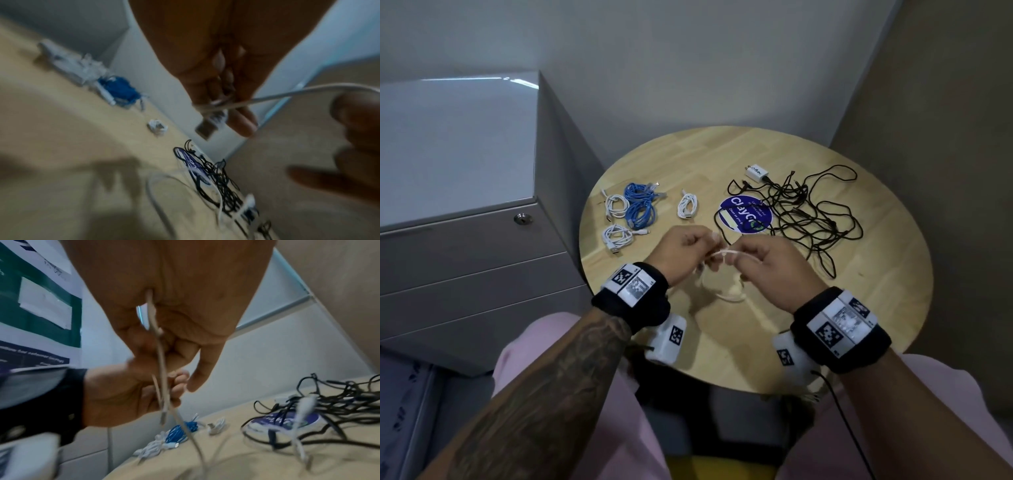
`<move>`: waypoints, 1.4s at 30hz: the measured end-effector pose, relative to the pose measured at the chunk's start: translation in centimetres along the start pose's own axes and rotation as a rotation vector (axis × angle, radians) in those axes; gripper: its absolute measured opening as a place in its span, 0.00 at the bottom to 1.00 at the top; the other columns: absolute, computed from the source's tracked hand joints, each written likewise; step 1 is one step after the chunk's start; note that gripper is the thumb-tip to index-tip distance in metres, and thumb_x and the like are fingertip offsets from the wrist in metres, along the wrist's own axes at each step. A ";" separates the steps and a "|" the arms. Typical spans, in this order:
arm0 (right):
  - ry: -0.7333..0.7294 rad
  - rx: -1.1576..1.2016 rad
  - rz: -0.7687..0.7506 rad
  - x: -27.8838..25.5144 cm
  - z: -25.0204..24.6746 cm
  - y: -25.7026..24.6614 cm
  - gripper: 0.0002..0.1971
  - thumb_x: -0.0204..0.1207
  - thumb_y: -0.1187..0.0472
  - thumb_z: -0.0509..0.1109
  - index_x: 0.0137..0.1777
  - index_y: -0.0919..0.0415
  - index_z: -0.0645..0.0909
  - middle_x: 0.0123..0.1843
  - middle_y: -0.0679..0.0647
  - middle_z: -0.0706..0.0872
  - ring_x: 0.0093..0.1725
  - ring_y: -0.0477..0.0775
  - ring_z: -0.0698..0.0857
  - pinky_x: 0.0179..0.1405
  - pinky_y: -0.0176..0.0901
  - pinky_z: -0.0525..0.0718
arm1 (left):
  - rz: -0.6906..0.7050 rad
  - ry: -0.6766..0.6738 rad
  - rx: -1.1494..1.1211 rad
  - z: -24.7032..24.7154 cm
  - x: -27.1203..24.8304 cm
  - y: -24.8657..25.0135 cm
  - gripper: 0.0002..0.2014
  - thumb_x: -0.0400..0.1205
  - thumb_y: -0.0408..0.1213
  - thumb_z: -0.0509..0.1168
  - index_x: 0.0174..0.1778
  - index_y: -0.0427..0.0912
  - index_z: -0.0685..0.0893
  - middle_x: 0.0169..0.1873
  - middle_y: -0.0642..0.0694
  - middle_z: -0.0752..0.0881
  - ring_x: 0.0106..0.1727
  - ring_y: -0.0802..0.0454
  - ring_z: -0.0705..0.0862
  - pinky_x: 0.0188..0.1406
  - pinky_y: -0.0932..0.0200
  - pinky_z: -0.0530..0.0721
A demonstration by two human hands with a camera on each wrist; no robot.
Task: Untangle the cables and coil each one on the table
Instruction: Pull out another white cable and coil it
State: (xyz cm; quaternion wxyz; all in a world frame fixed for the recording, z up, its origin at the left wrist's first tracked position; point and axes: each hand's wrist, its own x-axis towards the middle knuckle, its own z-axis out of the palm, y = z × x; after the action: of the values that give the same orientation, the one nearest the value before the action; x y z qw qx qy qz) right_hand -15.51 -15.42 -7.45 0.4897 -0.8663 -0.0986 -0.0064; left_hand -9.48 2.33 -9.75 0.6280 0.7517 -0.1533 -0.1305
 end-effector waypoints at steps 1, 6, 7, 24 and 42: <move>0.034 0.011 0.004 0.2 -0.5 0.2 0.07 0.80 0.60 0.72 0.40 0.55 0.88 0.33 0.47 0.88 0.34 0.47 0.84 0.36 0.44 0.84 | -0.032 -0.101 0.028 0.2 -0.3 0.2 0.14 0.88 0.39 0.61 0.40 0.37 0.86 0.25 0.45 0.83 0.27 0.51 0.79 0.32 0.56 0.76; 0.102 0.015 0.129 1.0 -2.9 2.1 0.04 0.77 0.61 0.77 0.44 0.55 0.84 0.27 0.42 0.79 0.28 0.42 0.76 0.32 0.35 0.74 | -0.155 -0.079 0.132 -1.1 -0.3 0.8 0.21 0.86 0.46 0.64 0.27 0.42 0.78 0.18 0.49 0.72 0.20 0.52 0.68 0.21 0.64 0.67; 0.122 0.049 0.151 1.2 -3.6 2.5 0.06 0.77 0.59 0.78 0.45 0.57 0.83 0.26 0.43 0.76 0.27 0.45 0.73 0.31 0.39 0.73 | -0.175 -0.023 0.063 -1.9 -0.1 0.9 0.22 0.86 0.45 0.63 0.26 0.42 0.76 0.17 0.50 0.68 0.19 0.52 0.65 0.21 0.64 0.65; -0.201 -0.053 0.132 0.2 4.4 2.3 0.17 0.78 0.39 0.66 0.46 0.51 0.86 0.35 0.59 0.86 0.39 0.64 0.86 0.47 0.60 0.90 | -0.212 0.133 -1.017 -3.0 0.5 0.5 0.11 0.87 0.31 0.56 0.54 0.31 0.83 0.41 0.43 0.90 0.44 0.51 0.91 0.56 0.53 0.88; 0.191 -0.164 -0.105 1.5 0.3 3.0 0.06 0.82 0.57 0.72 0.54 0.50 0.90 0.45 0.44 0.87 0.42 0.43 0.84 0.43 0.41 0.81 | -0.304 -0.282 -0.338 1.2 -0.7 1.3 0.19 0.87 0.39 0.50 0.36 0.36 0.80 0.23 0.47 0.68 0.22 0.52 0.66 0.33 0.55 0.71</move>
State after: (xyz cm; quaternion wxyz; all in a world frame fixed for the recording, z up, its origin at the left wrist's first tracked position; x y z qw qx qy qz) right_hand -13.50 -16.40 -9.95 0.4236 -0.8925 -0.0958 -0.1222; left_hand -10.68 1.30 -8.68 0.6903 0.6249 -0.1005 -0.3506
